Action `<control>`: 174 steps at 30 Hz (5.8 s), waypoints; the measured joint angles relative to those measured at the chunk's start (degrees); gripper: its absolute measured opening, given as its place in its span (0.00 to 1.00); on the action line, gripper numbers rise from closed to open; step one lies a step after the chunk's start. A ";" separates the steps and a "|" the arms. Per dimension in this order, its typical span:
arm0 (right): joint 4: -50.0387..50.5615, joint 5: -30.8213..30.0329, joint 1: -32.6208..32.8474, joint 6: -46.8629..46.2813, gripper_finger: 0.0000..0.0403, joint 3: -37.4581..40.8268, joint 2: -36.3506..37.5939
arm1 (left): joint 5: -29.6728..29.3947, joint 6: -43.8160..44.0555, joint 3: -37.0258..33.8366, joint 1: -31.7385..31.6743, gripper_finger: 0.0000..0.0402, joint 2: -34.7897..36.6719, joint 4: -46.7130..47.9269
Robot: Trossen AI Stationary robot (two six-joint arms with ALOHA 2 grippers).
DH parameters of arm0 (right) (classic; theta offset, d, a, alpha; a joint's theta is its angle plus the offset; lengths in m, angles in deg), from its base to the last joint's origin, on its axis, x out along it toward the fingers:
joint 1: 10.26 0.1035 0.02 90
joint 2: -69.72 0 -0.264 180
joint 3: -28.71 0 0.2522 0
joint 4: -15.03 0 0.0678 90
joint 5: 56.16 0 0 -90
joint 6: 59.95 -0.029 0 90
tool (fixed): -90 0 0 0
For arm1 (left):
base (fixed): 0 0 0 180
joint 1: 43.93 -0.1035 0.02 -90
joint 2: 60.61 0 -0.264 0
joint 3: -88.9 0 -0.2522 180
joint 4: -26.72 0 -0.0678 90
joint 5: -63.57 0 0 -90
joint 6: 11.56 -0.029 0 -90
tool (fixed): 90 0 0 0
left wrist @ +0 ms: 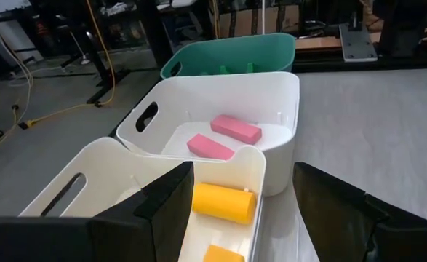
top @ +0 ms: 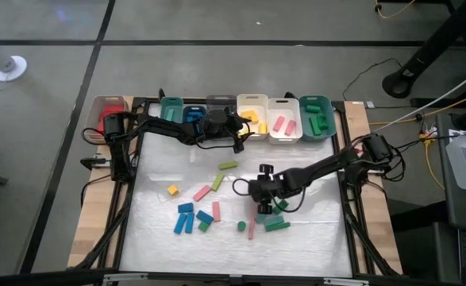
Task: Sort blocks
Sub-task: Put the green block into the right green bin, then put the light green block into the grey bin, then put the green block into the right green bin
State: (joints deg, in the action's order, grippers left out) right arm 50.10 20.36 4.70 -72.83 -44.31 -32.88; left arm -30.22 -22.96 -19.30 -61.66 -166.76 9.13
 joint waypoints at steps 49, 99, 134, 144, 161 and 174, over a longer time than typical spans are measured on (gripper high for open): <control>43.33 -23.36 -39.50 16.86 0.35 -10.25 14.37 | 0.83 12.92 -4.23 6.22 0.56 28.54 55.77; 38.10 -1.02 -61.13 15.36 0.56 -10.19 14.35 | -4.25 34.97 -4.00 20.15 0.49 3.37 48.82; 35.08 5.78 -13.77 18.94 0.56 -10.19 14.33 | -5.55 3.49 2.03 -7.26 0.28 14.41 41.20; 34.80 11.65 -5.01 11.97 0.56 -3.43 14.33 | -5.49 3.49 2.03 -11.10 0.41 11.98 41.44; 21.47 18.65 4.42 6.91 0.56 4.28 14.33 | -5.42 7.48 2.03 -11.04 0.45 11.67 41.46; 14.15 17.08 4.52 7.14 0.56 10.29 14.33 | -5.40 8.61 2.01 -10.36 0.45 11.72 41.48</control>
State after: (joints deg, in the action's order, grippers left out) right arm 64.24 37.44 9.22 -65.69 -34.02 -18.55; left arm -35.62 -14.35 -17.29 -72.02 -155.04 50.61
